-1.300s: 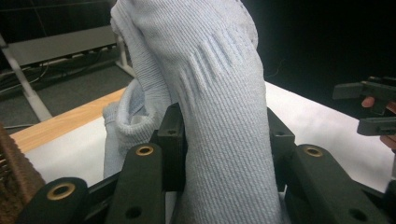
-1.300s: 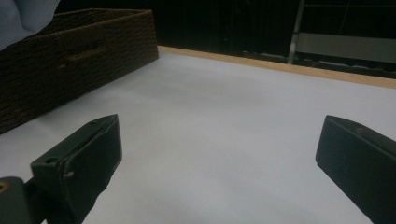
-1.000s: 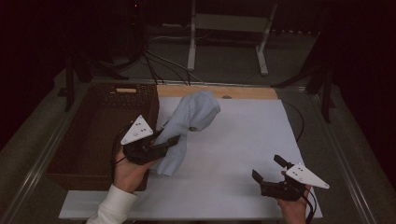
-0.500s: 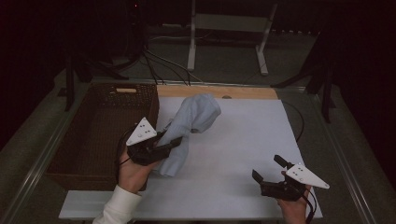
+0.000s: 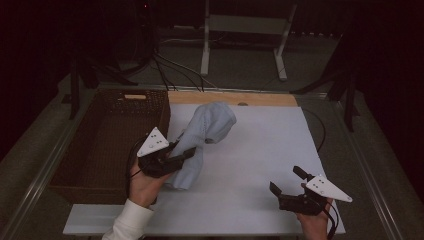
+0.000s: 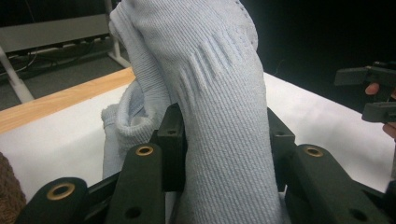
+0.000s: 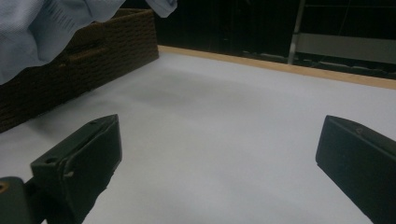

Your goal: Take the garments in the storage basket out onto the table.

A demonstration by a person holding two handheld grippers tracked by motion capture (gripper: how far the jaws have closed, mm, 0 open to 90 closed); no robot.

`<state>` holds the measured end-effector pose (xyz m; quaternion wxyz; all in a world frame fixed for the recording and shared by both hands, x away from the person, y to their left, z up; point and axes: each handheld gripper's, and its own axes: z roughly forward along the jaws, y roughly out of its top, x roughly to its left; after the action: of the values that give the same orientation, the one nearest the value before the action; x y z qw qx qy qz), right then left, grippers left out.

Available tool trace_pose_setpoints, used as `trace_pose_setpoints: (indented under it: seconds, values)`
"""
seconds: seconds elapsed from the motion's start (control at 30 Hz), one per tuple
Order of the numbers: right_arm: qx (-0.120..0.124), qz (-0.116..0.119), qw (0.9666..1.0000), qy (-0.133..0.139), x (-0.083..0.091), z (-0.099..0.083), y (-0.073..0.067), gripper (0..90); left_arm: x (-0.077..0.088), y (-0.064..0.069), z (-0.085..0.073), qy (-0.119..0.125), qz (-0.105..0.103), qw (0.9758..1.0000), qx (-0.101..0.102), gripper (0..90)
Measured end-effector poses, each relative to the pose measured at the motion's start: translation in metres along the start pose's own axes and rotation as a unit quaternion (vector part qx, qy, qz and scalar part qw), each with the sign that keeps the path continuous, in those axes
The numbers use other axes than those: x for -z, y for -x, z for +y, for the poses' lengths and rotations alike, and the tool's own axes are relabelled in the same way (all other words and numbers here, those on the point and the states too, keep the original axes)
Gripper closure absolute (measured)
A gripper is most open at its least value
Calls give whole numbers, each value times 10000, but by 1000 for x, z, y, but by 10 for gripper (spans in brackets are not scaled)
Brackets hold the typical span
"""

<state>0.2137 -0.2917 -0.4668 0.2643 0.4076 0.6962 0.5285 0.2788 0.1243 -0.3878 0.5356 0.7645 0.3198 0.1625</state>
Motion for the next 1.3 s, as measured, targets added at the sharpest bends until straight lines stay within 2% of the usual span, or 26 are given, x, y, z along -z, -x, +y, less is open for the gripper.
trace_pose_setpoints:
  seconds: [0.5,1.3]
  values:
    - [-13,-4,10000,1,0,0,1,6,-20,5,6,-58,86,9999,-58,616]
    - [-3,14,10000,1,1,0,1,6,-53,14,3,-171,73,9998,-37,613]
